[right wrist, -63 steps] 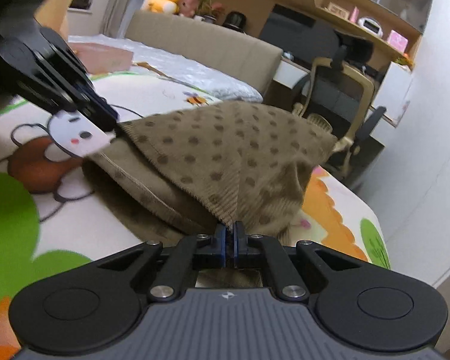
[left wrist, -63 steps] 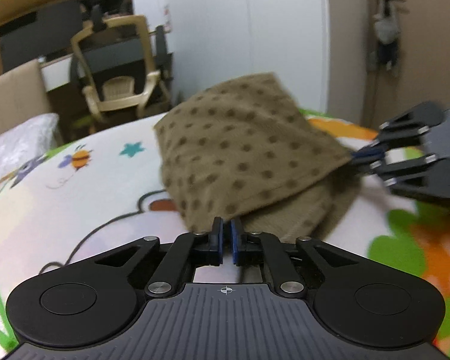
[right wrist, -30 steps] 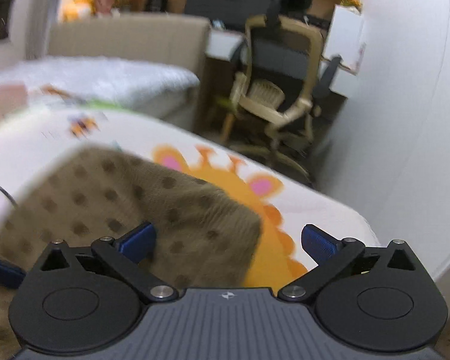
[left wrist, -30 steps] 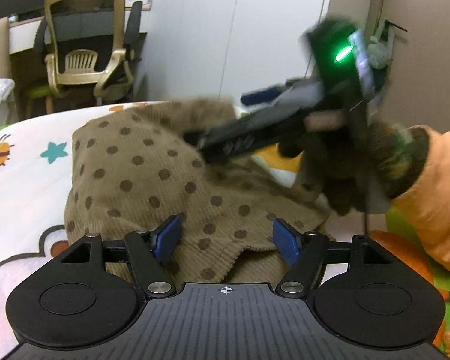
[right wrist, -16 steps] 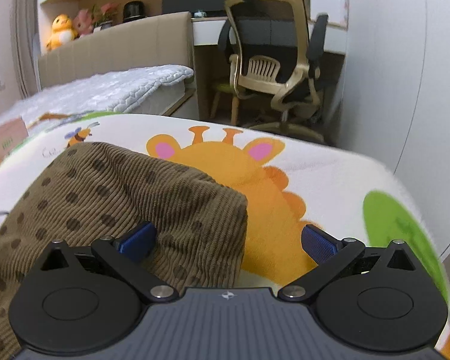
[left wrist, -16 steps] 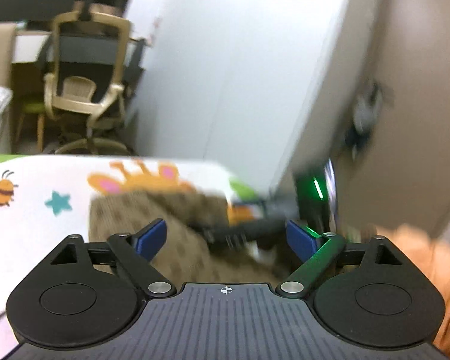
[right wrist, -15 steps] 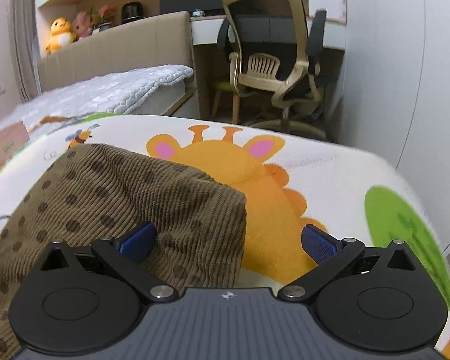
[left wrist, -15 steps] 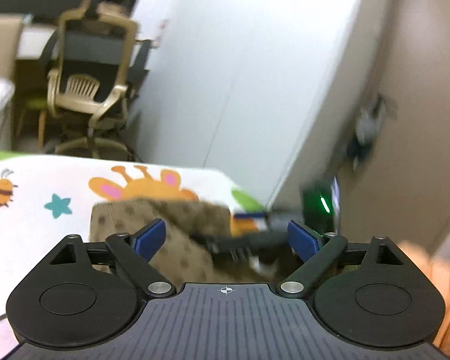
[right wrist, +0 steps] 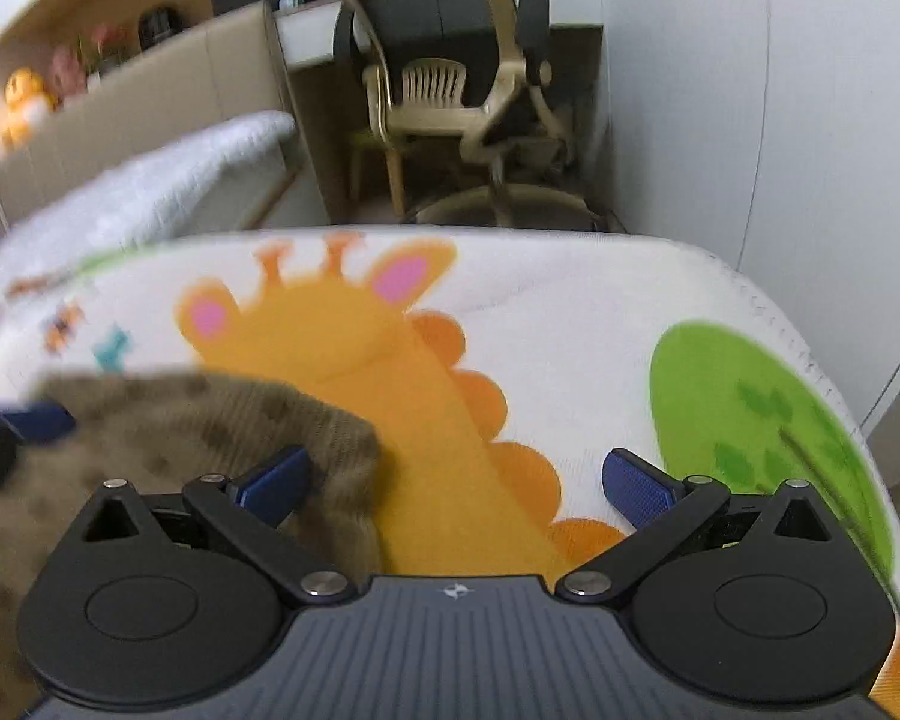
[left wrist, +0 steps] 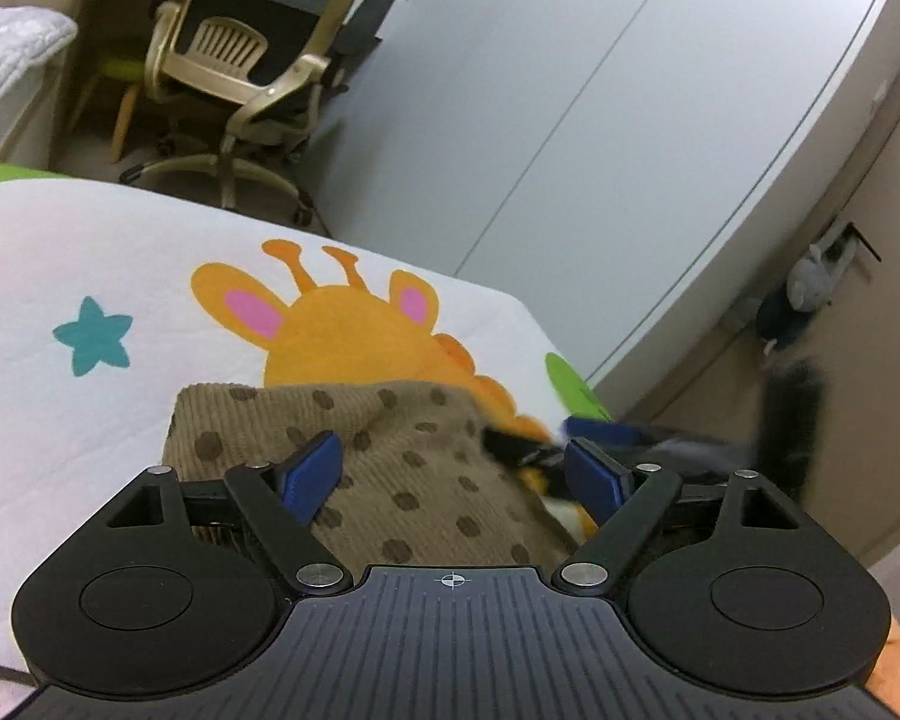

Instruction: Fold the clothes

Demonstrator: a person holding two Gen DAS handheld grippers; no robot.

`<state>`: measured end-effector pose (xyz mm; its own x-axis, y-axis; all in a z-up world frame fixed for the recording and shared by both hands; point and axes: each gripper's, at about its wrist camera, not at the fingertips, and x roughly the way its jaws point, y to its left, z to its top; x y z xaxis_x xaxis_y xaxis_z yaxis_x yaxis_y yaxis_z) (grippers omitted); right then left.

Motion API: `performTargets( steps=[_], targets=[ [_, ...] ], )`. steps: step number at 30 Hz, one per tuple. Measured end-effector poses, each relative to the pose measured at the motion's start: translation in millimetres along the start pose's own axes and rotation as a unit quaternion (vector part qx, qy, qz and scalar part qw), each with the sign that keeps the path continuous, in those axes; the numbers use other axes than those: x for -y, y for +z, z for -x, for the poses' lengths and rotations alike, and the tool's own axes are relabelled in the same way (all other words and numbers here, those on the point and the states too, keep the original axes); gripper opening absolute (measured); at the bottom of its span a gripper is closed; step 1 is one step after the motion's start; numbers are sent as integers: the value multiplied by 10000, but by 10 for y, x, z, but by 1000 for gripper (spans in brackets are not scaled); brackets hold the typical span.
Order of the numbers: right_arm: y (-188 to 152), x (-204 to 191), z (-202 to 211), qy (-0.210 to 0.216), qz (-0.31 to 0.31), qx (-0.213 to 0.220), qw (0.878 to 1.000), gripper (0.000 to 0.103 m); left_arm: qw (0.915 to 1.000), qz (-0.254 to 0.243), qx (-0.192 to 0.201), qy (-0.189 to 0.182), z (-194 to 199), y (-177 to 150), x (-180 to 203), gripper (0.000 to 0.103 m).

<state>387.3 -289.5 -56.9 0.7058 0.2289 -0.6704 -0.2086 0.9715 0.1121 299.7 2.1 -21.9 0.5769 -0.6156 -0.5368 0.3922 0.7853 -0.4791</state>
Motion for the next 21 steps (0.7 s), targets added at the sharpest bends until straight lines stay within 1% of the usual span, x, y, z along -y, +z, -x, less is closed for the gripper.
performTargets(
  steps=[1,3,13,18,19,21],
  targets=[
    [-28,-38,2,-75,125,71,9999,103,10000,-8,-5,8,-10,7,1,86],
    [-32,-61,10,-120,181,79,9997,103,10000,-58,-11,58,-30,20,15,86],
    [-45,17,20,21,39,94,9999,103,9992,-252,-62,311,22,6,140,87],
    [-64,44,81,133,-37,219,9997,103,9992,-268,-91,291,133,-24,174,89],
    [-73,42,136,151,-1,281,9995,103,9992,-246,-102,286,138,-24,167,89],
    [-79,-20,289,177,265,358,9988,103,9996,-159,-110,227,129,-6,133,92]
  ],
)
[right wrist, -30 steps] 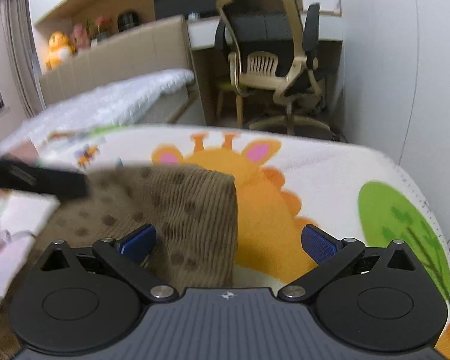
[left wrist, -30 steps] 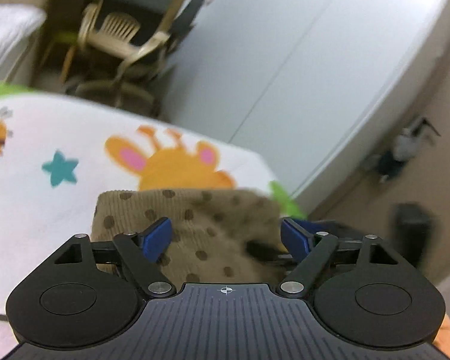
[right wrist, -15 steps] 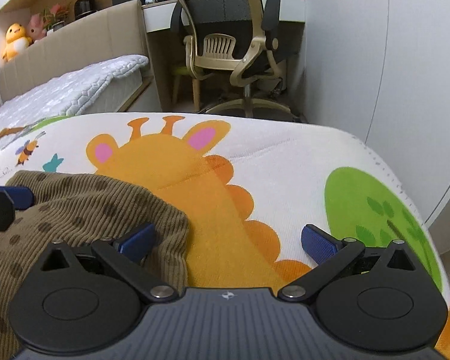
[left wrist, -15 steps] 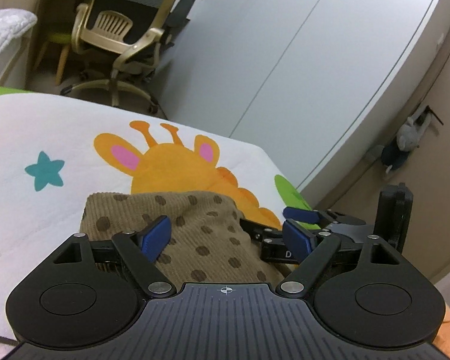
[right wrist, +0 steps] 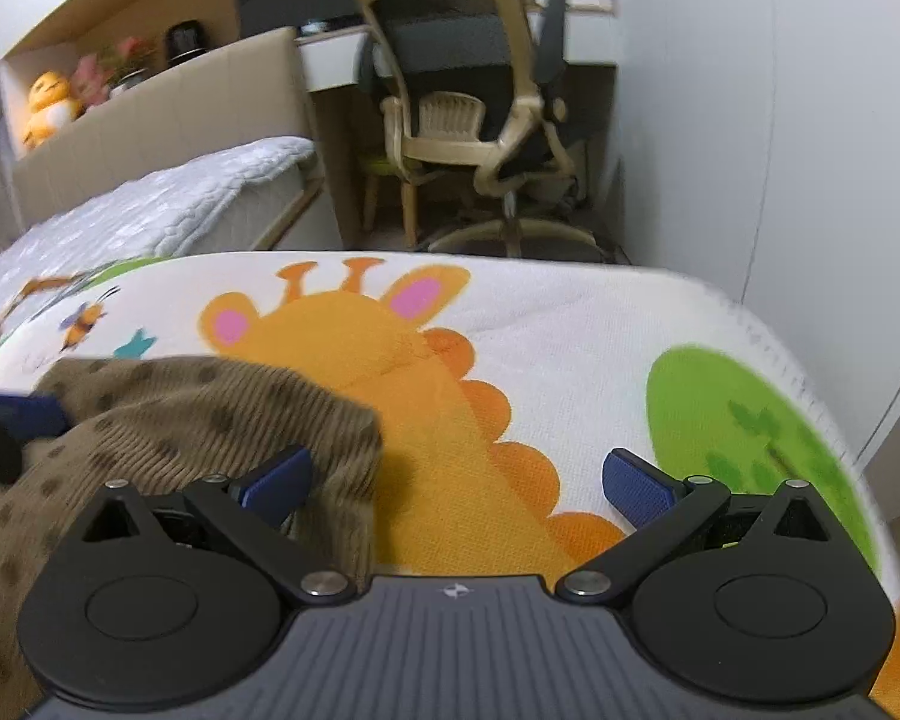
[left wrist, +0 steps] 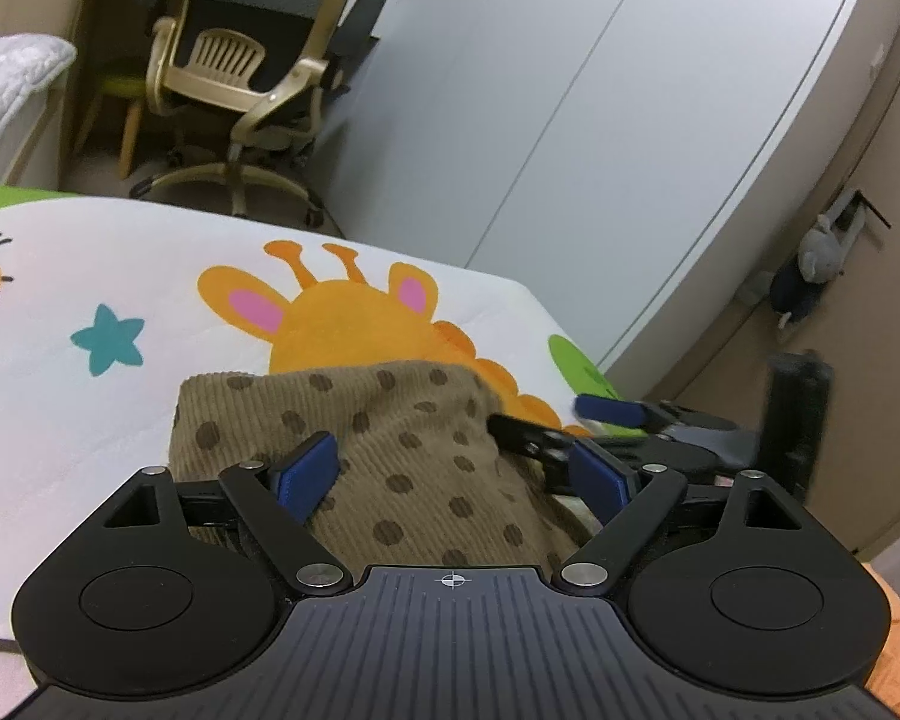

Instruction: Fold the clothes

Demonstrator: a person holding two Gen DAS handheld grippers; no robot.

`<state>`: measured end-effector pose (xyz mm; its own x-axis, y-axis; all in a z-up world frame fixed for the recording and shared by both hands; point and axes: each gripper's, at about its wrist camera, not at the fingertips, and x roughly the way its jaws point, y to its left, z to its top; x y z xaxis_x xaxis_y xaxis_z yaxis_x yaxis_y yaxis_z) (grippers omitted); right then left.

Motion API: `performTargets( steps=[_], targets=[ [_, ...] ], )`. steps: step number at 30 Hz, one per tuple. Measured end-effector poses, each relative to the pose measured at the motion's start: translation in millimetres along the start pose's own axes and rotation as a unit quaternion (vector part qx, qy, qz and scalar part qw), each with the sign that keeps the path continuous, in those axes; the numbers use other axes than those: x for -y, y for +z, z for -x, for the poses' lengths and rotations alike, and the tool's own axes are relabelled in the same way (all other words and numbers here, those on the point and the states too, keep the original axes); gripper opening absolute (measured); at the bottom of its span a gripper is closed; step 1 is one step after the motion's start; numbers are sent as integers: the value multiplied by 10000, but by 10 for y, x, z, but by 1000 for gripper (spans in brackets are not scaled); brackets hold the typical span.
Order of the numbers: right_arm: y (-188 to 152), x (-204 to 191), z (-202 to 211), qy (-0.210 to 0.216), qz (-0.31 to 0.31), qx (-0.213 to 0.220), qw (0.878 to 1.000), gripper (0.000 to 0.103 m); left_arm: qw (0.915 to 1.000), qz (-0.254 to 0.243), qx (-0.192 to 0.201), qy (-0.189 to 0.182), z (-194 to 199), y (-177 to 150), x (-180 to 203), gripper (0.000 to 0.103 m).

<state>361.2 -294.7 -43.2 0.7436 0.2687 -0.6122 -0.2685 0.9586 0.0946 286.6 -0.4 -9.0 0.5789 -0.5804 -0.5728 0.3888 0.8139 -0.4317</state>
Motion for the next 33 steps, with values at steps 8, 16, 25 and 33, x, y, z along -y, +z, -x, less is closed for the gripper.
performTargets(
  steps=[8,16,25,33],
  targets=[
    [-331,-537,588,1484,1298,-220,9801,103,9997,148,48,-168,-84,12,-95,93],
    [-498,-646,446,1441,1548,-248,9771,103,9995,209,254,-6,356,-11,-63,94],
    [-492,-631,408,1451,1440,-262,9785,103,9902,1387,-52,-157,631,-516,-728,94],
    [-505,-595,598,1147,1300,-34,9849,103,9919,1253,10,-201,457,-570,-528,94]
  ],
)
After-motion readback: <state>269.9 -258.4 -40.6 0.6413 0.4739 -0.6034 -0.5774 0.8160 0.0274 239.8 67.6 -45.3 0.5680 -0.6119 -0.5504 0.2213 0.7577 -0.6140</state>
